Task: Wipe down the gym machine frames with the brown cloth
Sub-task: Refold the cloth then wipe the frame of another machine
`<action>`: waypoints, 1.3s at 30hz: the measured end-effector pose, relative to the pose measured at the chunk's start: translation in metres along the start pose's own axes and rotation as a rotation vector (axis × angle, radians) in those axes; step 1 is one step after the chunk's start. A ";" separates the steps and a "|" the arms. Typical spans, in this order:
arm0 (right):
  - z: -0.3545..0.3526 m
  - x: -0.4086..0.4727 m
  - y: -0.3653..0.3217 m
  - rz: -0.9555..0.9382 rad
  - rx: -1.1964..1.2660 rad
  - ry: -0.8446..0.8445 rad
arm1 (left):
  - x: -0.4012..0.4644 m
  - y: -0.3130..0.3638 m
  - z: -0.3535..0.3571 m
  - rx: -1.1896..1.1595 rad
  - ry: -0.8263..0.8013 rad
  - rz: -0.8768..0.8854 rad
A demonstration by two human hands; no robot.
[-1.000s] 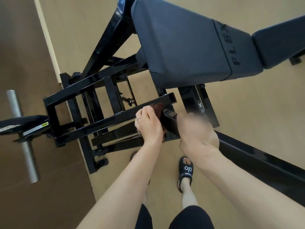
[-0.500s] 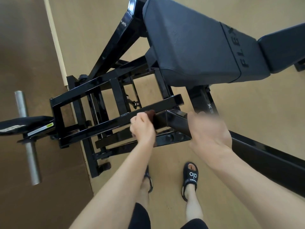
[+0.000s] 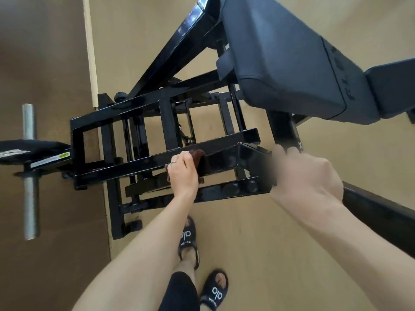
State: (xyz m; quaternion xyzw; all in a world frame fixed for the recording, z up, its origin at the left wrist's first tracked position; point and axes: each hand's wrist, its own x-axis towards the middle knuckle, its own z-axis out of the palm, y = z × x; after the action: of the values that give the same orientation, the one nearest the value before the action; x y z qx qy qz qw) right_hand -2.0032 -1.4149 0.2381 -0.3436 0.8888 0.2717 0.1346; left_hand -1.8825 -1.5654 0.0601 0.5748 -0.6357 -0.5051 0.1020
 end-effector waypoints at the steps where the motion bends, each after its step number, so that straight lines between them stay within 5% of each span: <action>1: 0.000 0.001 -0.001 -0.009 0.008 0.005 | -0.001 -0.002 0.004 -0.008 0.039 0.015; 8: 0.005 -0.006 -0.006 -0.147 -0.078 0.216 | -0.036 0.015 0.036 -0.067 0.162 0.315; 14: 0.021 0.015 -0.092 -0.410 0.018 0.254 | 0.000 -0.038 0.028 0.028 0.260 0.382; 24: 0.069 0.080 -0.157 -0.303 -0.001 0.570 | 0.091 -0.189 0.005 0.063 0.460 0.459; 33: 0.089 0.090 -0.177 -0.296 0.004 0.739 | 0.115 -0.224 0.004 0.023 0.581 0.665; 39: 0.158 0.090 -0.278 -0.360 -0.099 0.791 | 0.141 -0.272 -0.002 0.028 0.656 0.714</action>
State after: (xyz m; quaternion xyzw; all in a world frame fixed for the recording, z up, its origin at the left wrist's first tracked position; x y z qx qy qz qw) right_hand -1.8708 -1.5437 -0.0379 -0.5767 0.7839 0.1337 -0.1875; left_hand -1.7547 -1.6375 -0.2093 0.4510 -0.7343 -0.2218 0.4563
